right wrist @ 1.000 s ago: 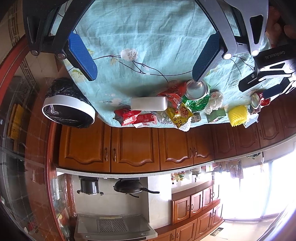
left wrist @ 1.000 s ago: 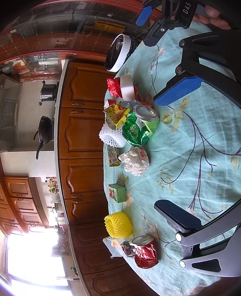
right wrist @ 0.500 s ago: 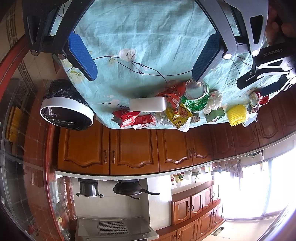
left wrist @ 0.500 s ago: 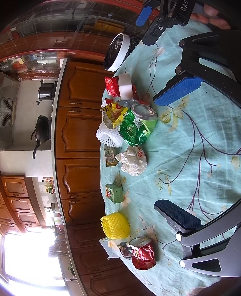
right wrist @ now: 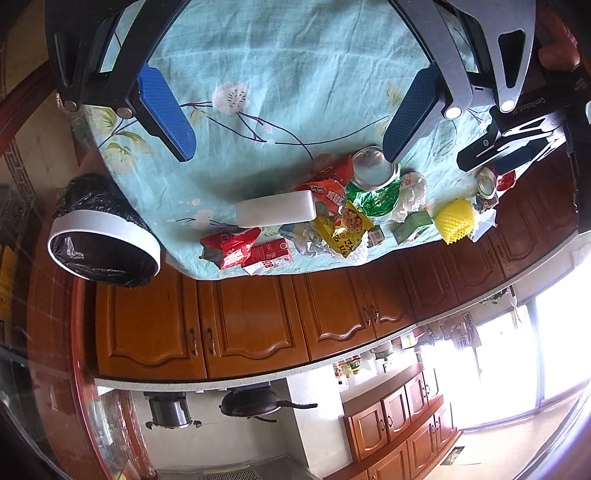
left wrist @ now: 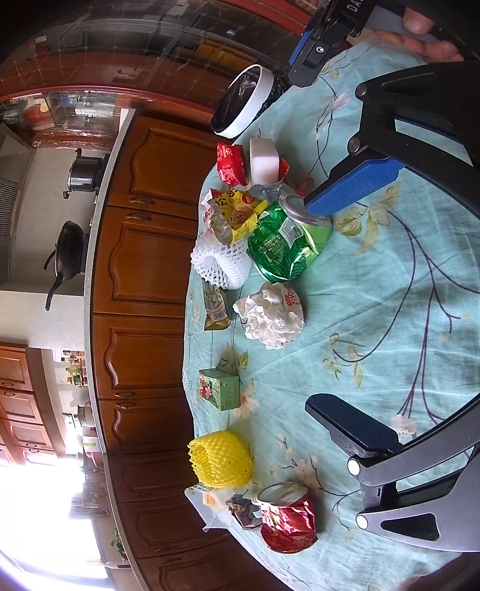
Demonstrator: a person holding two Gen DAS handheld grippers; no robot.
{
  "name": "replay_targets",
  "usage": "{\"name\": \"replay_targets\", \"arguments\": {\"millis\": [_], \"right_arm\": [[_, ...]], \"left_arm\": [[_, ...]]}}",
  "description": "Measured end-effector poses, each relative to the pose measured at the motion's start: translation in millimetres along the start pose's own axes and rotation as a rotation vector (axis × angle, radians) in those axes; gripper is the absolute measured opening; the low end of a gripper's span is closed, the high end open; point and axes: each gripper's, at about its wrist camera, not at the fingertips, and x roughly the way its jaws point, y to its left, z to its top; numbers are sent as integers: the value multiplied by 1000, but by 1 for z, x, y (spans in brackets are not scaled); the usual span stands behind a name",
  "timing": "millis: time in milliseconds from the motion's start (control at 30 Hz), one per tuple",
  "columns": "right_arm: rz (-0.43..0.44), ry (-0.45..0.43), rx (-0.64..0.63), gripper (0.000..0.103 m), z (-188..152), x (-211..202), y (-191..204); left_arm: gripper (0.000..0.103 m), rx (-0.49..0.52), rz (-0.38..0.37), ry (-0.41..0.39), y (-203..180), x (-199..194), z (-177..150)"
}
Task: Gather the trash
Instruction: 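Move left tool to the crumpled white tissue while right tool reaches the yellow snack bag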
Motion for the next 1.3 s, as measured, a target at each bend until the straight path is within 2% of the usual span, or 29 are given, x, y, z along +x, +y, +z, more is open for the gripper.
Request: {"name": "replay_targets", "arguments": {"millis": [233,300,467,600,800,900,967,1033,1200,1300], "right_arm": [[31,40,44,84,22,18,-5],[42,39,37,76,31,23,-3],[106,50,-9,70,57,45,14],[121,95,-50,54,72,76,27],[135,161,-87,48,78,118,41],[137,199,-99,39,77,135,43],[139,219,-100,32,75,143,45],[138,235,-100,16,71,147,47],[149,231,-80,5,65,146,44],[152,214,-78,4,68,142,44]], "left_arm": [[91,13,-9,66,10,30,25],[89,15,-12,91,12,40,32],[80,27,-23,144,18,65,48],[78,35,-42,184,20,82,56],[77,28,-91,269,24,110,58],[63,27,-98,304,26,123,56],[45,11,-120,329,28,129,53],[40,4,-131,325,30,131,51],[29,19,-123,286,28,120,51],[26,19,-113,262,28,111,53]]}}
